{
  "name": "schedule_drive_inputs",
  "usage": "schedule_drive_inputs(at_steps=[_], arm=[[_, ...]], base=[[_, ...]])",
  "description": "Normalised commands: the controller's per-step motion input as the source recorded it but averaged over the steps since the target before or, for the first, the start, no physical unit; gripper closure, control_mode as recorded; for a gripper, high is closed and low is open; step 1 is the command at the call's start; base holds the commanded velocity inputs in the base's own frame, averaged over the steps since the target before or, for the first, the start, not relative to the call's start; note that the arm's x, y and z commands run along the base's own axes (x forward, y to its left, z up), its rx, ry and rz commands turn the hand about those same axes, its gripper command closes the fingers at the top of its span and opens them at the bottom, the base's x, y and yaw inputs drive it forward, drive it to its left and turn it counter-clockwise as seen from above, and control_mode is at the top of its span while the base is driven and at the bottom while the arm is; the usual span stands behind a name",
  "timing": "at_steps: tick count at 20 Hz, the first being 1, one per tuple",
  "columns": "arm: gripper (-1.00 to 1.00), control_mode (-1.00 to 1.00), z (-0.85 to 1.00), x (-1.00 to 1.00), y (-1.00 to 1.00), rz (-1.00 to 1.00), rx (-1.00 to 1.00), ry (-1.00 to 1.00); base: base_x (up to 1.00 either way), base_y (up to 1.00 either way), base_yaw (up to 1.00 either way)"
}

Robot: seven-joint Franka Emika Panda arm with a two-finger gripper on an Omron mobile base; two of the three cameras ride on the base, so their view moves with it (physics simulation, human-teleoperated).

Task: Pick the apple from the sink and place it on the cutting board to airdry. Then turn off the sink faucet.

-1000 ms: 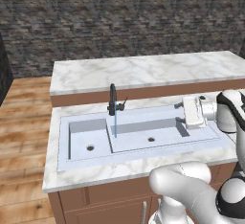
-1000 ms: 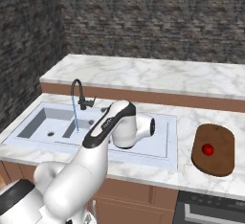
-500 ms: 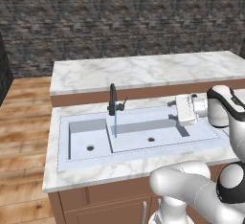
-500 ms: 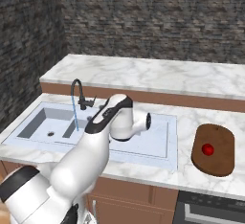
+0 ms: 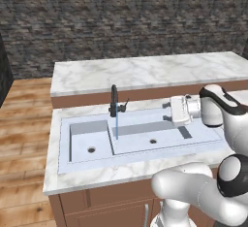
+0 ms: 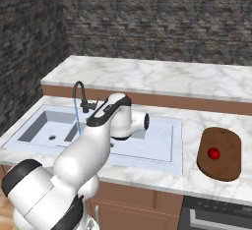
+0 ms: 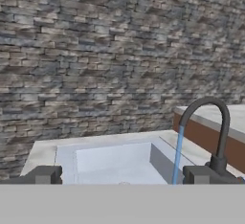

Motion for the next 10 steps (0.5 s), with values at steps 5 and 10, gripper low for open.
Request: schedule_drive_inputs(at_steps=[5,10], arm=[[-1.00,-1.00,-0.14,0.03,0.05,0.00,0.01,0.00],[-1.00,-1.00,-0.15,0.00,0.07,-0.05,0.05,0.00]], base=[[0.00,0.00,0.00],[0.00,0.00,0.00]])
